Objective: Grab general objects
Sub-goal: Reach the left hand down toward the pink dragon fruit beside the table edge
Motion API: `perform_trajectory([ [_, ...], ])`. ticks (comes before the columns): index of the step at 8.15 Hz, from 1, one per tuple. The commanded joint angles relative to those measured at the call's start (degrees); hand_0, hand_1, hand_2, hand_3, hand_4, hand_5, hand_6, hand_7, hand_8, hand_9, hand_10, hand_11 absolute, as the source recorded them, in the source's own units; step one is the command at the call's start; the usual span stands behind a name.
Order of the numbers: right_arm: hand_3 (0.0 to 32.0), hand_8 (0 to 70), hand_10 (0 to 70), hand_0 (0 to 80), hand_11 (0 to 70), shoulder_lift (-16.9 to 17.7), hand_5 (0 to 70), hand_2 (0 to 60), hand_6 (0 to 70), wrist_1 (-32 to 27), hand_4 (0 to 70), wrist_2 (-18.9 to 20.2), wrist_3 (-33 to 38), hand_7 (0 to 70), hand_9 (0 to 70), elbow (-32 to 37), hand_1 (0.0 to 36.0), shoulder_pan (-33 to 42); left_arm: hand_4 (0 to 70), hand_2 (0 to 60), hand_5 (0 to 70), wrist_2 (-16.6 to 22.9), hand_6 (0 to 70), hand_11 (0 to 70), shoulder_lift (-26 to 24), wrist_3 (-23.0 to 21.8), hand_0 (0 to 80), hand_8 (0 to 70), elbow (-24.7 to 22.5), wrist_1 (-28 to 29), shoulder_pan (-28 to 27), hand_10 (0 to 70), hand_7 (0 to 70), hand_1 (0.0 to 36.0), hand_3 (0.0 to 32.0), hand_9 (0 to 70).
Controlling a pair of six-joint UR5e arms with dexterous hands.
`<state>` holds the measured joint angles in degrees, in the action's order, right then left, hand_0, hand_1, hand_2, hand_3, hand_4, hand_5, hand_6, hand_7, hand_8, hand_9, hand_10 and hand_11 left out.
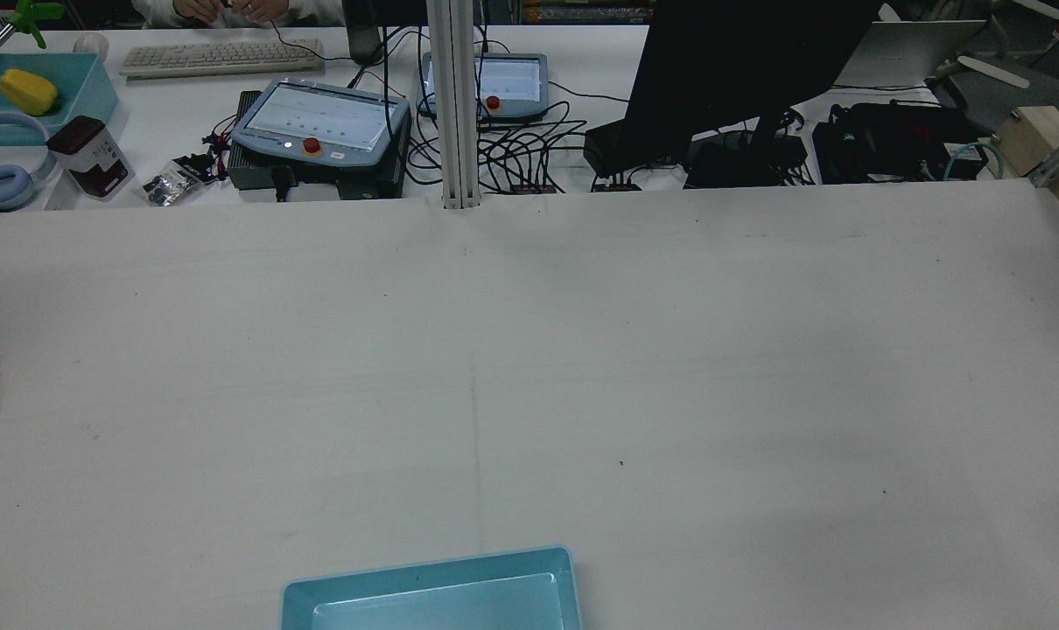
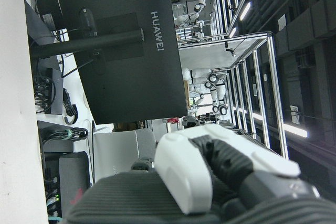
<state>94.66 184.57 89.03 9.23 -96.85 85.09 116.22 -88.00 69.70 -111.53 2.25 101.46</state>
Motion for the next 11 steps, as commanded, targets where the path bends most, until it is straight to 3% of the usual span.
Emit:
perform_trajectory([
  [1,0.0,0.0,0.0,0.0,0.0,0.00,0.0,0.0,0.0,0.00,0.0,-0.09,0.00,0.0,0.0,0.00,0.0,0.08,0.0,0.0,0.0,-2.22,0.0,0.0,-2.35,2.71,80.0,0.0,0.96,-2.15,-5.73,0.0,0.0,25.7,0.0,0.0],
  [5,0.0,0.0,0.0,0.0,0.0,0.00,0.0,0.0,0.0,0.00,0.0,-0.09,0.00,0.0,0.0,0.00,0.0,-0.01,0.0,0.0,0.0,-3.18,0.0,0.0,-1.91,12.37,80.0,0.0,2.96,-7.17,-13.01,0.0,0.0,25.5,0.0,0.0],
  [6,0.0,0.0,0.0,0.0,0.0,0.00,0.0,0.0,0.0,0.00,0.0,0.00,0.00,0.0,0.0,0.00,0.0,-0.01,0.0,0.0,0.0,-5.89,0.0,0.0,-1.91,12.57,80.0,0.0,6.46,-4.73,-15.47,0.0,0.0,25.2,0.0,0.0],
  [9,0.0,0.0,0.0,0.0,0.0,0.09,0.0,0.0,0.0,0.00,0.0,0.00,0.00,0.0,0.0,0.00,0.0,-0.01,0.0,0.0,0.0,-15.28,0.0,0.0,-1.82,15.03,80.0,0.0,9.64,-3.05,-26.63,0.0,0.0,25.7,0.0,0.0],
  [11,0.0,0.0,0.0,0.0,0.0,0.00,0.0,0.0,0.0,0.00,0.0,0.00,0.00,0.0,0.0,0.00,0.0,0.08,0.0,0.0,0.0,-17.86,0.0,0.0,-1.82,15.12,80.0,0.0,15.70,0.90,-29.03,0.0,0.0,26.0,0.0,0.0],
])
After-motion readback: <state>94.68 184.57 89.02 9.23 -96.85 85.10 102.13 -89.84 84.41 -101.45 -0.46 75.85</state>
